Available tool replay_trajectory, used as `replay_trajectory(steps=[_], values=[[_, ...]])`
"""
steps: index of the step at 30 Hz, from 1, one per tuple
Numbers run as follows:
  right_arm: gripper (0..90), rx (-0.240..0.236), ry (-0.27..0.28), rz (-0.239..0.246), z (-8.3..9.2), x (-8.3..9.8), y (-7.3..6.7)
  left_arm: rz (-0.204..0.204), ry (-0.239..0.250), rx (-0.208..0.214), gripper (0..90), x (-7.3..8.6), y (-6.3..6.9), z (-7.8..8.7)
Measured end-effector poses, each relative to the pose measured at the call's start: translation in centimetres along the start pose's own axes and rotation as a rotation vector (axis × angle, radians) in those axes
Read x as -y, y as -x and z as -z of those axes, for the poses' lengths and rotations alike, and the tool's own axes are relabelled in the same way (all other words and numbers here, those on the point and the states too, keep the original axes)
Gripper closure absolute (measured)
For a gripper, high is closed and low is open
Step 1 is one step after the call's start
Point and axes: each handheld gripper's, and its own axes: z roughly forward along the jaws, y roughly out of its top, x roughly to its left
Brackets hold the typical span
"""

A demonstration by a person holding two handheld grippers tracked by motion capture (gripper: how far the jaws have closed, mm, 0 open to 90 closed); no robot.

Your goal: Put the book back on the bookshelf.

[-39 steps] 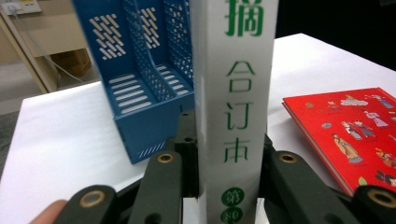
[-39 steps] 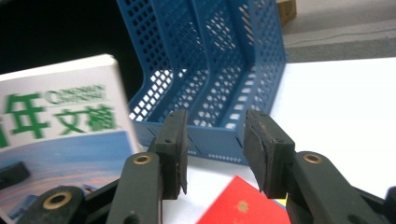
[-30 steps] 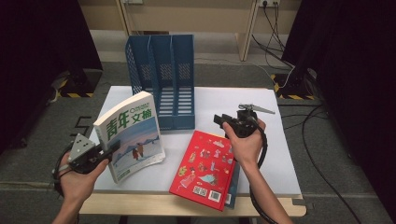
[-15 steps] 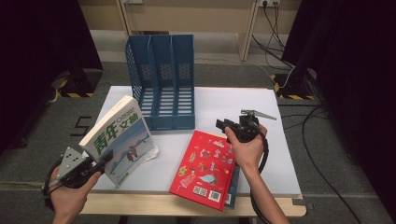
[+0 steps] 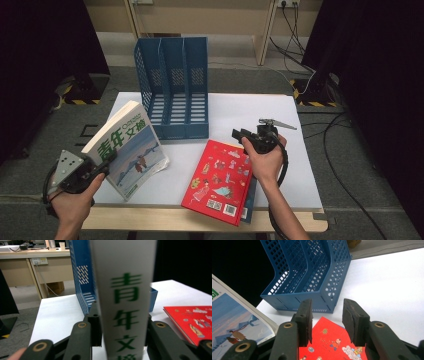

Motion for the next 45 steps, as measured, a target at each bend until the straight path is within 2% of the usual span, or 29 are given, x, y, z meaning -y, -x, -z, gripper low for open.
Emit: replay_trajectory(steps=[1, 4, 11, 19, 30, 36, 45], values=[[60.4, -0.001, -0.003, 0.002, 0.0, 0.0, 0.1, 0.018, 0.004, 0.005, 66.4, 0.1, -0.4, -0.1], [60.4, -0.001, -0.001, -0.003, -0.1, 0.1, 0.2, 0.022, 0.003, 0.008, 66.0, 0.1, -0.6, -0.2], [60.2, -0.003, -0.001, -0.007, -0.2, 0.2, 0.1, 0.019, 0.014, 0.040, 66.4, 0.2, -0.3, -0.6], [60.0, -0.006, -0.005, 0.001, -0.3, 0.2, 0.0, 0.017, 0.024, 0.057, 67.4, 0.2, 0.4, -1.6], [60.0, -0.005, -0.011, -0.004, -0.3, 0.3, 0.1, 0.011, 0.045, 0.033, 72.5, 0.3, 0.9, -1.9], [60.0, 0.000, -0.005, -0.007, -0.2, 0.4, 0.5, 0.003, 0.039, 0.042, 73.3, -0.3, 1.1, -2.2], [60.1, 0.003, 0.000, -0.020, 0.2, 0.5, 1.0, -0.023, 0.018, 0.058, 73.5, -2.1, 2.0, -3.4]])
